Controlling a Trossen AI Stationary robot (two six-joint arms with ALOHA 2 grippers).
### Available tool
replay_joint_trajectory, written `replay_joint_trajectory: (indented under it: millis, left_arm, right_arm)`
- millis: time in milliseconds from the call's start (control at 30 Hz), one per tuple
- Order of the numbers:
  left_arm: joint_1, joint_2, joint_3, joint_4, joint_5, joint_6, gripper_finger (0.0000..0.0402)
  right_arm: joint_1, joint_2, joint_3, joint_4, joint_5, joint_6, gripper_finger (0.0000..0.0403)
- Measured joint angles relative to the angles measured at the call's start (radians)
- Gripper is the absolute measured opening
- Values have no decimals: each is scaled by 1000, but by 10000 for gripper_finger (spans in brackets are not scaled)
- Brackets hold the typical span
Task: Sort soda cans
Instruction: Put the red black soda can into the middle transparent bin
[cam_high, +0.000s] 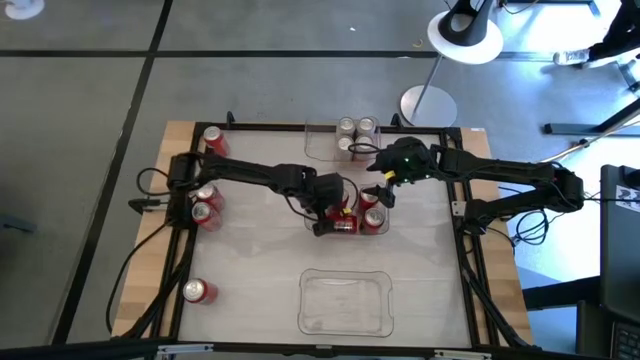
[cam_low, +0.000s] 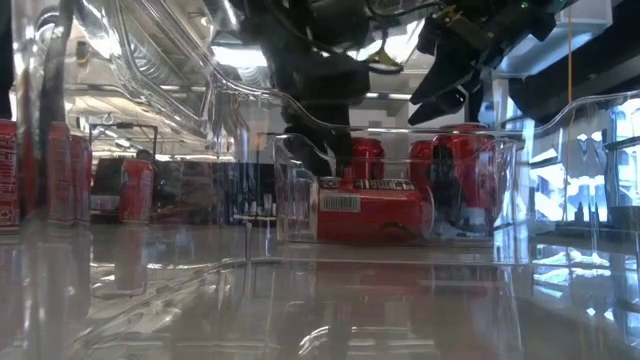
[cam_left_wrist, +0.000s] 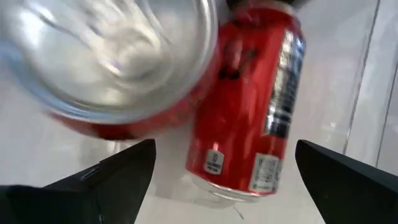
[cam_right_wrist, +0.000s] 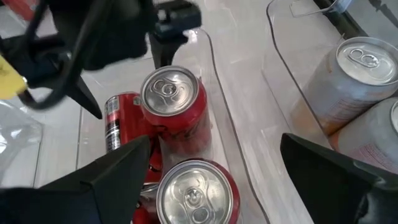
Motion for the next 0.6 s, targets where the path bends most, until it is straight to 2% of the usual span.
replay_joint_trajectory:
  millis: [167, 600]
  left_arm:
    - [-17, 41, 3, 0, 26, 13, 373]
    - [-9, 84, 6, -19, 11, 27, 373]
  right_arm:
    - [0, 0, 0, -9, 0, 0, 360]
    - [0, 0, 0, -9, 0, 0, 360]
